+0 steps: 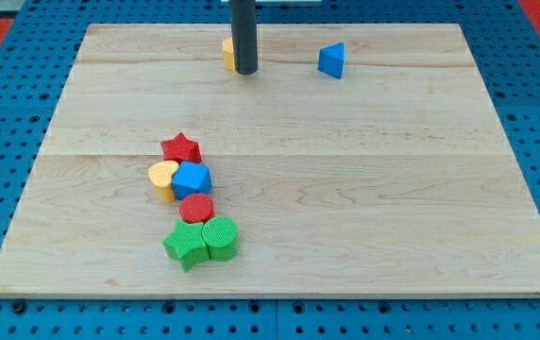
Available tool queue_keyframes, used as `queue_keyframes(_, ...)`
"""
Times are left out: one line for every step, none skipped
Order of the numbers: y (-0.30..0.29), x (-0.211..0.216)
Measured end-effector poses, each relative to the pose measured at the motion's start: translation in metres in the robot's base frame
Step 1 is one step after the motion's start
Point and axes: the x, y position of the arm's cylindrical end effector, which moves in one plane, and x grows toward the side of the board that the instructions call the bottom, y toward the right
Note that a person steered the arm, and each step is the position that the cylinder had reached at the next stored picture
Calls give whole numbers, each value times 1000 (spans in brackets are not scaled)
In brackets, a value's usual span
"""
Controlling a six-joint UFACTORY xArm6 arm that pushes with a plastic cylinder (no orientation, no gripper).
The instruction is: Separate the blue cube from the group of blocks
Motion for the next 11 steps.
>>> queue_keyframes(6,0)
queue_keyframes(11,0)
queue_keyframes(26,44)
queue_keyframes(27,114)
queue_keyframes(18,163)
queue_keyframes(9,199)
queue_keyframes(-34,199)
queue_keyframes(-43,208)
queue_keyframes(-34,224)
queue_keyframes(-69,225)
queue_keyframes(-91,223)
